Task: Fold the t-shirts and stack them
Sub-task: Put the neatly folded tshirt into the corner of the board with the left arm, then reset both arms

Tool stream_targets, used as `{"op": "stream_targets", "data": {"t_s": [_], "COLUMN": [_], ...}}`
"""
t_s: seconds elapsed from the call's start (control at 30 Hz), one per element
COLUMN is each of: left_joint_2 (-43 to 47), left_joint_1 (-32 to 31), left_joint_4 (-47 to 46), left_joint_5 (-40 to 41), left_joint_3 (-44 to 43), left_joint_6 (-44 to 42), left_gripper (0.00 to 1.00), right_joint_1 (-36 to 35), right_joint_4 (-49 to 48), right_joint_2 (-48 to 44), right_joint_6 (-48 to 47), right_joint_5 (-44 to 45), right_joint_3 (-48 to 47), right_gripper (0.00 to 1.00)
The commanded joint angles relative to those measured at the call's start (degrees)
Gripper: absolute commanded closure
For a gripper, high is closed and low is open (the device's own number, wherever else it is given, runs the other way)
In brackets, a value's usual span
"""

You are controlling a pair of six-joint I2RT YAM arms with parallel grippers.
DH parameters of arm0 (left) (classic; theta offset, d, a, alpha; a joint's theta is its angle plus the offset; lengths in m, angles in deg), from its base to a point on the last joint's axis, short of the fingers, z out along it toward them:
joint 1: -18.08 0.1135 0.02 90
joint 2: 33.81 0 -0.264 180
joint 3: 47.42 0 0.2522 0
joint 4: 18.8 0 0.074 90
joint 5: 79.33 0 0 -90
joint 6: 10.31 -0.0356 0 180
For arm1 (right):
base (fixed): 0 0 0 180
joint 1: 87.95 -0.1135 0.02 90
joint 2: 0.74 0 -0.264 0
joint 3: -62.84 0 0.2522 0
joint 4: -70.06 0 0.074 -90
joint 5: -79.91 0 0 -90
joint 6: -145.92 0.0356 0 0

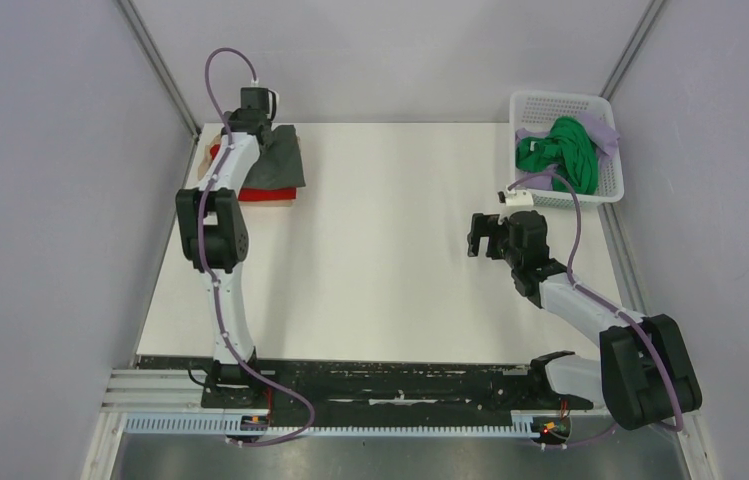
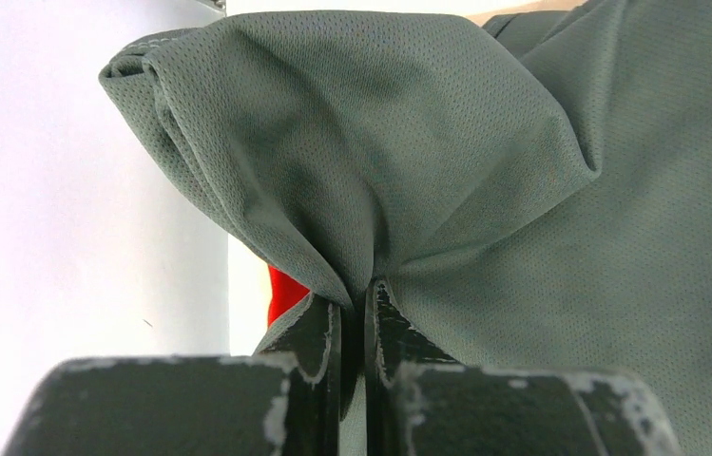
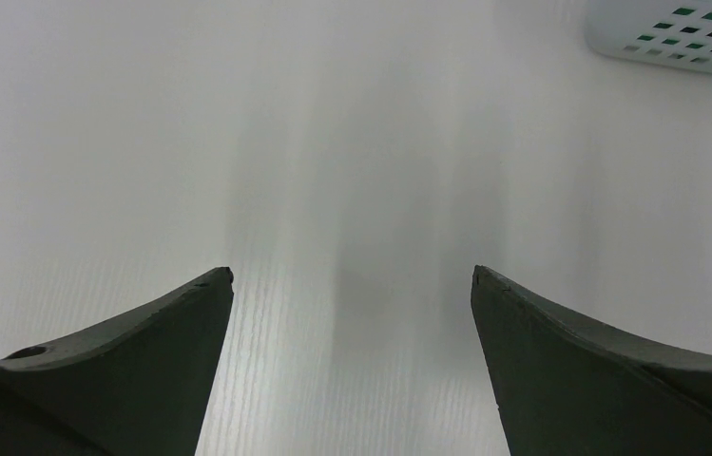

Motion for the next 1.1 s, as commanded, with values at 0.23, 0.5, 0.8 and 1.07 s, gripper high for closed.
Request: {"op": "stream_targets", "data": {"t_s": [0.23, 0.5, 0.8, 1.07], "left_joint_2": [-3.7, -3.7, 4.6, 25.9], "left_joint_1": [1.7, 1.8, 1.5, -7.3], "left_joint_4": [-3.4, -5.1, 3.0, -2.8], "left_joint_5": [4.2, 14.9, -1.7, -6.0], "left_joint_3": [-6.2, -8.8, -6.4, 12.0], "left_joint_6": [0.6, 5.8, 20.7, 35.7], "left_gripper": [0.19, 0.0, 0.0, 0.0], "right_joint_1": [0.2, 0.2, 0.2, 0.2], "right_joint_4": [0.6, 0.8, 1.1, 2.2], "right_joint_2": [0.4, -0.2, -1.5, -6.7], "right_joint_6": [-1.2, -1.3, -0.5, 0.5], "right_joint_5": [1.4, 2.1, 2.8, 0.3], "right_joint_3": [-2.6, -2.6, -2.6, -1.0], "right_gripper": [0.02, 0.02, 0.02, 0.02]}}
